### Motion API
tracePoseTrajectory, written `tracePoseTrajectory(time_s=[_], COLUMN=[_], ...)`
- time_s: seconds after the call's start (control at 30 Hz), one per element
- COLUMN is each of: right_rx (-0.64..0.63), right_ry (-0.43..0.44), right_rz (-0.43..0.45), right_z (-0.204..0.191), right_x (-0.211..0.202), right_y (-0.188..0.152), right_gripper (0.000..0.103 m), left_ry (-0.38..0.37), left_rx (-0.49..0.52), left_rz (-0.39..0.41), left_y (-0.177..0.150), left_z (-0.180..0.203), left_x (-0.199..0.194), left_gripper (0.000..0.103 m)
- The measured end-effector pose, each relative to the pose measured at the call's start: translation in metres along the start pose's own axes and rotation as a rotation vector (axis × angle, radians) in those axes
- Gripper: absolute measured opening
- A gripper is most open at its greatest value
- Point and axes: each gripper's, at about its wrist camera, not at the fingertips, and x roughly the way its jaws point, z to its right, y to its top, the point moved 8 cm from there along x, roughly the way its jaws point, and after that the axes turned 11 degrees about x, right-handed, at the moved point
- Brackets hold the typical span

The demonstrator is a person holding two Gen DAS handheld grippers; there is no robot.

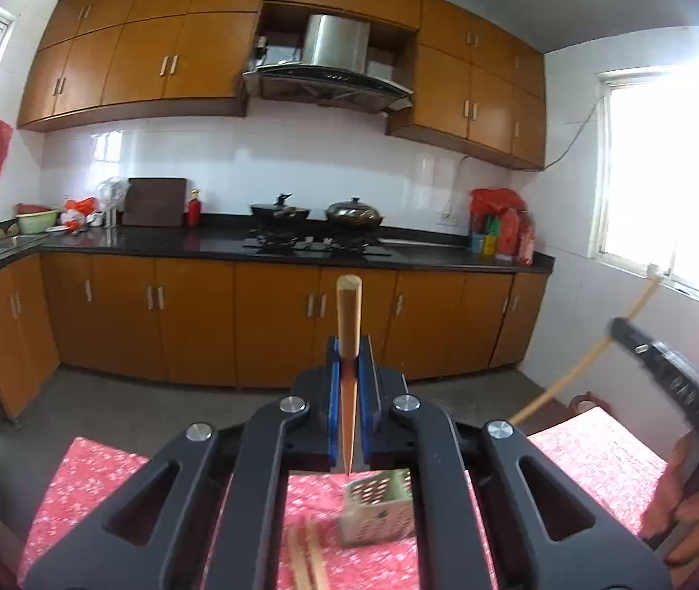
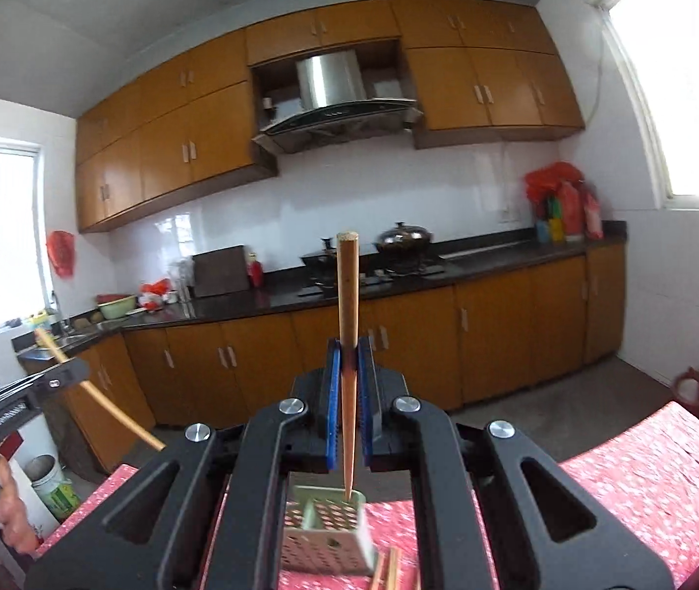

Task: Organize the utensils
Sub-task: 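Lift both held chopsticks upright and carry them over the metal holder, then open both grippers to drop the chopsticks into the holder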

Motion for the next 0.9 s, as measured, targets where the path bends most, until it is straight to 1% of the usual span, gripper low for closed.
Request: tracePoseTrajectory(time_s=[0.07, 0.13, 0.2, 0.33, 0.5, 0.53, 0.57, 0.6, 0.63, 0.67, 0.9], right_rx=[-0.014, -0.024, -0.017, 0.003, 0.012, 0.008, 0.004, 0.0, -0.001, 0.0, -0.003], right_ry=[0.011, 0.006, -0.003, -0.025, -0.025, -0.026, -0.027, -0.032, -0.035, -0.037, -0.046], right_rz=[-0.022, -0.06, -0.1, -0.179, -0.216, -0.221, -0.223, -0.221, -0.219, -0.209, -0.172], right_z=[-0.006, -0.007, -0.003, 0.007, 0.011, 0.011, 0.012, 0.012, 0.012, 0.013, 0.016], right_x=[0.009, 0.024, 0.034, 0.05, 0.051, 0.051, 0.051, 0.05, 0.049, 0.046, 0.029], right_y=[-0.009, -0.024, -0.039, -0.064, -0.074, -0.075, -0.075, -0.074, -0.073, -0.072, -0.057], right_gripper=[0.007, 0.007, 0.007, 0.007, 0.008, 0.009, 0.015, 0.027, 0.035, 0.045, 0.046], left_ry=[-0.01, -0.014, -0.024, -0.046, -0.041, -0.036, -0.036, -0.032, -0.024, -0.017, 0.014], left_rx=[0.001, 0.003, -0.002, -0.023, -0.029, -0.036, -0.039, -0.04, -0.039, -0.038, -0.048], left_rz=[0.004, -0.004, -0.03, -0.106, -0.158, -0.161, -0.16, -0.159, -0.155, -0.151, -0.127], left_y=[0.0, -0.007, -0.018, -0.048, -0.073, -0.075, -0.076, -0.076, -0.076, -0.075, -0.068], left_z=[0.011, 0.019, 0.025, 0.033, 0.033, 0.031, 0.029, 0.028, 0.027, 0.026, 0.014], left_x=[0.008, 0.019, 0.035, 0.065, 0.081, 0.082, 0.082, 0.081, 0.08, 0.078, 0.057], left_gripper=[0.008, 0.008, 0.008, 0.008, 0.008, 0.01, 0.012, 0.017, 0.023, 0.025, 0.031])
